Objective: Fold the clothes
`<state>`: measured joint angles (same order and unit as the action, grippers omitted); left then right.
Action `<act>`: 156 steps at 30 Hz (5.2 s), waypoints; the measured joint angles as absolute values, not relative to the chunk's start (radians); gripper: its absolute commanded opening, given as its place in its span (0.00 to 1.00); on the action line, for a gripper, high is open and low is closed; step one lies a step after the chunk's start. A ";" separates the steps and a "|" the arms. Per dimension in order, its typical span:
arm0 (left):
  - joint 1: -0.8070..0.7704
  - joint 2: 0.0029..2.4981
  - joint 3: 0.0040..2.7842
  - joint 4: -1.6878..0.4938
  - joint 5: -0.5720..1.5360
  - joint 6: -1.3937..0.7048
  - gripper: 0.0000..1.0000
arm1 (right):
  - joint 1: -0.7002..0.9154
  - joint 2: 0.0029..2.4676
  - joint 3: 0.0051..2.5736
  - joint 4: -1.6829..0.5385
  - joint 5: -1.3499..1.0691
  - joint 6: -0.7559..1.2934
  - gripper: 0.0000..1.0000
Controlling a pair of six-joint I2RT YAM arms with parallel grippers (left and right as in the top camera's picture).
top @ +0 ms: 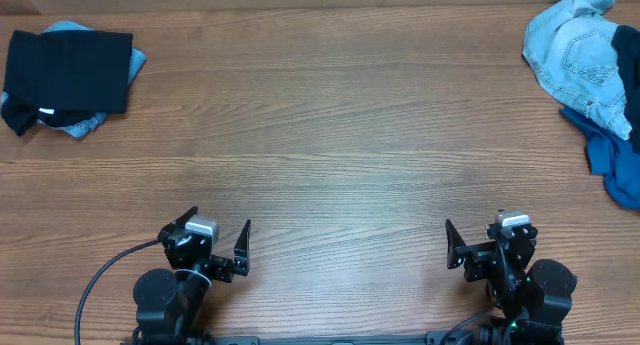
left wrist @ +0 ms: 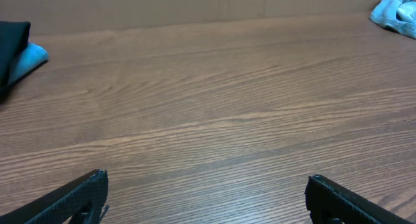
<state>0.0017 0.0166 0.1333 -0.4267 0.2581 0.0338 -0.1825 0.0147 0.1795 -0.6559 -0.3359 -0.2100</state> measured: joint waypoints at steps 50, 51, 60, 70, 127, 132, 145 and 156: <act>0.002 0.016 0.131 -0.426 0.258 0.034 1.00 | -0.183 0.807 0.752 -0.487 -0.638 0.177 1.00; 0.002 0.016 0.131 -0.427 0.258 0.034 1.00 | -0.183 0.868 0.811 -0.507 -0.655 0.171 1.00; 0.002 0.016 0.131 -0.426 0.258 0.034 1.00 | -0.242 1.235 1.196 -0.653 -0.728 0.138 1.00; 0.002 0.016 0.131 -0.426 0.258 0.034 1.00 | -0.501 1.609 1.659 -0.941 -0.412 0.204 1.00; 0.002 0.016 0.131 -0.426 0.258 0.034 1.00 | -0.701 1.765 1.795 -0.714 -0.055 0.344 0.04; 0.002 0.016 0.131 -0.426 0.258 0.034 1.00 | -0.577 1.607 1.908 -0.832 -0.138 0.334 0.04; 0.002 0.016 0.131 -0.426 0.258 0.034 1.00 | -0.163 1.534 1.980 -1.060 -0.313 0.275 0.04; 0.002 0.016 0.131 -0.424 0.258 0.034 1.00 | 0.183 1.534 1.980 -1.079 -0.358 0.193 0.04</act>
<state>0.0017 0.0158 0.1310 -0.4240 0.2581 0.0338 0.1825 1.5345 1.9804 -1.0790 -0.3584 0.1928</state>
